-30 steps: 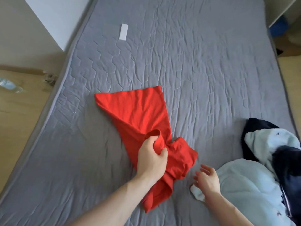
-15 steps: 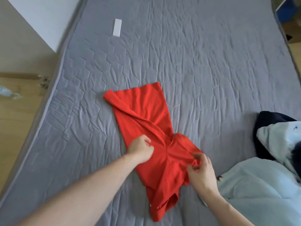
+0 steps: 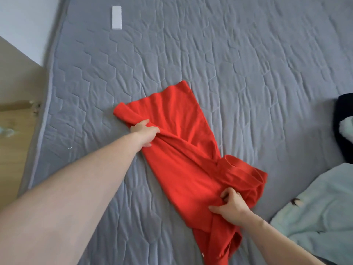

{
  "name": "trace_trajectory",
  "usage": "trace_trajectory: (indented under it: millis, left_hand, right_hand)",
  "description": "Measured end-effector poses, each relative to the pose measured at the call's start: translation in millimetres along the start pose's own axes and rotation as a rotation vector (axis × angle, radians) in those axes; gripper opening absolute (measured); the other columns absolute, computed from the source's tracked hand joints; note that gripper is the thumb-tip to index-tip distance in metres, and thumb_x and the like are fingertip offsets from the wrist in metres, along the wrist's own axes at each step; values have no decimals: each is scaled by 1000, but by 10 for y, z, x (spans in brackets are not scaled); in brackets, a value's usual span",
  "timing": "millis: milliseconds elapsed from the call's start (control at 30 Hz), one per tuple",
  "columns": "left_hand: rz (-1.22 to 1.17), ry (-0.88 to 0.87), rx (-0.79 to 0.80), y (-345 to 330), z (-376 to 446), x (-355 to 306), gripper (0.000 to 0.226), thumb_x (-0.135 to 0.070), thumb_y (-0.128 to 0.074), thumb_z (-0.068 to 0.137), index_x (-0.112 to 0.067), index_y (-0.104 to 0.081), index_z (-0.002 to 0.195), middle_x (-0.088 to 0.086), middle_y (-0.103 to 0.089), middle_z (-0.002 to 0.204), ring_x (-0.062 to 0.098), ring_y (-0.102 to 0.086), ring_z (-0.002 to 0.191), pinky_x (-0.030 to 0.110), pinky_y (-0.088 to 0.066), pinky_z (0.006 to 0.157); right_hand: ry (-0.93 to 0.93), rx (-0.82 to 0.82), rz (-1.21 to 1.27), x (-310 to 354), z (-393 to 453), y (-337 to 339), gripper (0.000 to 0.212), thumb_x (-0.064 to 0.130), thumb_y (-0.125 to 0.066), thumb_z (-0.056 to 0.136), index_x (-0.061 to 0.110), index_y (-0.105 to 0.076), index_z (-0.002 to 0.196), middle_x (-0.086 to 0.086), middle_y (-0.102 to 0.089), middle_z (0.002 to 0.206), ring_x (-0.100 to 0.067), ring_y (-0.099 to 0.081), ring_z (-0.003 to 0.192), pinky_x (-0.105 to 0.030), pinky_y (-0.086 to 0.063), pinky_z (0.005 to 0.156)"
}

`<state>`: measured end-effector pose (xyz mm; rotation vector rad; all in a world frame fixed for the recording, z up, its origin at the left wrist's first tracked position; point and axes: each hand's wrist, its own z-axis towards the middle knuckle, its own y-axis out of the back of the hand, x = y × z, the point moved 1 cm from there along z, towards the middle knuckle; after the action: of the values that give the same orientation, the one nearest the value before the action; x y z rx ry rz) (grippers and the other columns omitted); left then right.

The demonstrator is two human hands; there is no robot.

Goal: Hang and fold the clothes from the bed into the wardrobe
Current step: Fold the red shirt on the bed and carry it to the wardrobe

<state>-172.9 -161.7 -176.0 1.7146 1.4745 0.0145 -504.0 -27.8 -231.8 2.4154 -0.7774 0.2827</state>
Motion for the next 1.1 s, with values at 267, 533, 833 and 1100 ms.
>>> trace_trajectory:
  millis: [267,533,833,1100]
  left_hand:
    - [78,-459,-342,-137,-187,-646,43,-12,-63,90,-7,-65,132,12,-47,143,23,-49,132,19,-26,111]
    - [164,-529,-73,-654,-330,-1289,34,-11,-62,90,7,-68,118,21,-60,132,31,-54,127,25,-34,102]
    - [118,-468,-136,-562,-730,-177,38,-9,-64,85,-18,-64,122,1,-48,128,23,-64,100,34,-47,103]
    - [80,-246,4,-720,-1498,1136,32,-4,-70,84,-20,-57,108,1,-54,106,12,-59,71,27,-46,80]
  right_hand:
    - [-8,20,68,-78,137,-17,55,37,-95,61,29,-48,88,1,-50,104,-15,-53,90,-26,-45,77]
    - [-9,32,86,-79,146,2,53,39,-93,61,29,-48,89,4,-48,104,-19,-55,100,-31,-50,88]
    - [132,-733,366,-30,-266,442,22,34,-80,79,26,-62,89,12,-66,86,-12,-65,82,-29,-48,74]
    - [-121,-351,720,-42,-192,920,53,26,-88,78,8,-67,123,-5,-73,112,-18,-69,98,-35,-55,92]
